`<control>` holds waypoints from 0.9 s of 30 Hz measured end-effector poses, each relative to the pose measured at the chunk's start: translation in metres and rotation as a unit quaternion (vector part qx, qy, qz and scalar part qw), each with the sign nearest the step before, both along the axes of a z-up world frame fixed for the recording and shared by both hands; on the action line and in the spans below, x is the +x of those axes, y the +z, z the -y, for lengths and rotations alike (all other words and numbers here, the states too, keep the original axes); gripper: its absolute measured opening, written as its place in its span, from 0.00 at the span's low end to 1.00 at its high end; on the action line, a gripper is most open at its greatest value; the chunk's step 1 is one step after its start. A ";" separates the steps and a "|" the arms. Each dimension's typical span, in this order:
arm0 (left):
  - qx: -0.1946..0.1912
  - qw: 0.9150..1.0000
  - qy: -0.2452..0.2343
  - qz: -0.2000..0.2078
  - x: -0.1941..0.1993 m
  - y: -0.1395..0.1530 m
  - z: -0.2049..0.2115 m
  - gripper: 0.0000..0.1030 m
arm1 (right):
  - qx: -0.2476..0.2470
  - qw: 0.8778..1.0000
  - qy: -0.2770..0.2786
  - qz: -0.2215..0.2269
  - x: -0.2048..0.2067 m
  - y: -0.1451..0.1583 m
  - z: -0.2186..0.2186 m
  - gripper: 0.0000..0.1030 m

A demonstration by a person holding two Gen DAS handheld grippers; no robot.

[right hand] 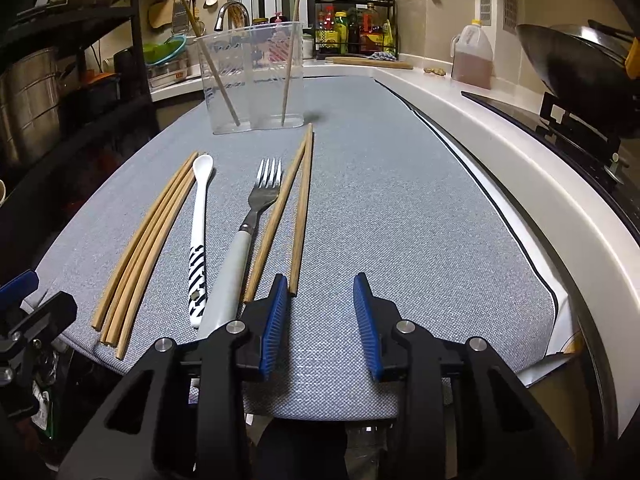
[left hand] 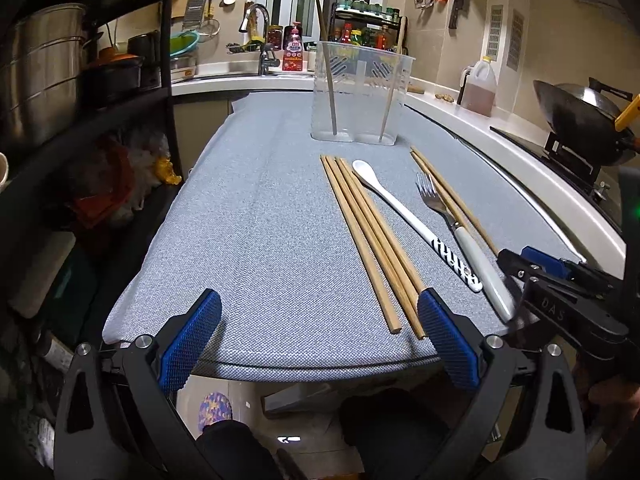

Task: Organize utensils

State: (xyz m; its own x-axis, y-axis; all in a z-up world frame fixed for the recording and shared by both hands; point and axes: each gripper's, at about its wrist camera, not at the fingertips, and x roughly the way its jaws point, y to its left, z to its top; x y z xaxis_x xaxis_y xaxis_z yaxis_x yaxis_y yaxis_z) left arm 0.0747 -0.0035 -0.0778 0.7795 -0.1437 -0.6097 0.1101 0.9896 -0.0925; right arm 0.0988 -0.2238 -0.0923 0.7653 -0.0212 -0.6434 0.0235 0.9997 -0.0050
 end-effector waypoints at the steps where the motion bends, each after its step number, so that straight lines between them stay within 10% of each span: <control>1: 0.003 1.000 0.000 -0.003 0.002 -0.002 0.001 0.92 | -0.002 1.000 0.000 0.002 0.000 0.000 0.000 0.33; 10: 0.025 1.000 -0.002 -0.002 0.010 -0.010 0.008 0.68 | -0.024 0.999 -0.002 0.022 0.003 -0.002 0.000 0.22; 21: 0.034 0.999 -0.007 0.027 0.016 -0.013 0.020 0.65 | 0.013 0.999 -0.008 0.049 0.016 -0.008 0.012 0.42; 27: 0.031 0.999 -0.012 0.040 0.022 -0.015 0.023 0.64 | 0.041 0.997 0.004 0.060 0.024 -0.009 0.015 0.06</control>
